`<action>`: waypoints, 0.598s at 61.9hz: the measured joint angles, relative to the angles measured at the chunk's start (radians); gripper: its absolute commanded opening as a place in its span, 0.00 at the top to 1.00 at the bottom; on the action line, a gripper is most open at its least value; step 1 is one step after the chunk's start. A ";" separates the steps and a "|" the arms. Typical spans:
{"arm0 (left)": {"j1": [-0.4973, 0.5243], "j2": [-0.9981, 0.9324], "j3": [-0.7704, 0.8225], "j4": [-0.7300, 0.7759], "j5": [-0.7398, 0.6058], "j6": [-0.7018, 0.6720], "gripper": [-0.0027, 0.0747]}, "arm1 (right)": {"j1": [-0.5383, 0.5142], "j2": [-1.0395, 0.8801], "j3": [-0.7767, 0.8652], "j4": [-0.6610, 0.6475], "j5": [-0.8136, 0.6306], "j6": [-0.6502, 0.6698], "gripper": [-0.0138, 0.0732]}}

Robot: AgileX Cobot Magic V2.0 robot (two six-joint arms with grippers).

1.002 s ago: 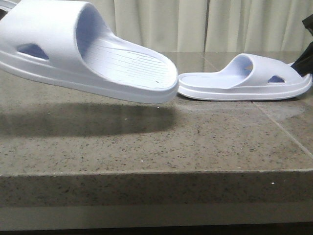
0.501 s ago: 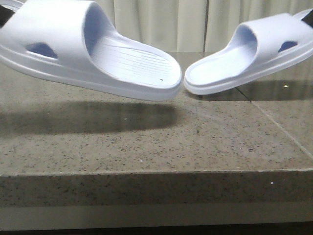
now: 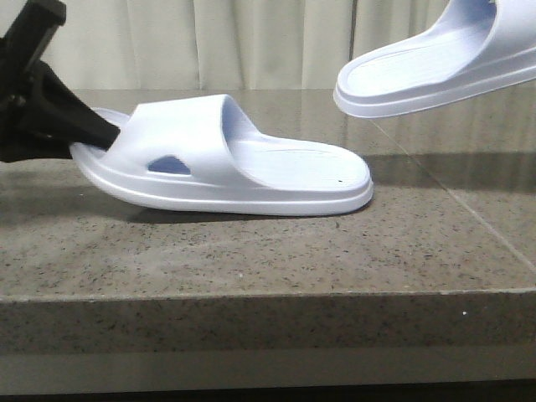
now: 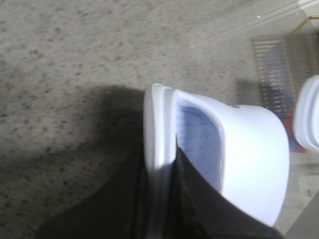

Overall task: Insert blue slippers together front up
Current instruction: 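Lift the second slipper with the right gripper and swing it over the first, then lower the right-held slipper onto the left-held slipper, nesting them sole to top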

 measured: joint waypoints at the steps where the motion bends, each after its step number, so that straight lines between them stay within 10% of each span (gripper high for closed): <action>1: 0.000 0.008 0.000 -0.002 0.000 0.001 0.99 | 0.000 0.000 0.008 0.008 0.000 0.000 0.98; 37: -0.001 0.025 0.000 -0.017 -0.008 0.034 0.99 | 0.447 0.000 0.208 0.148 -0.371 -0.040 0.98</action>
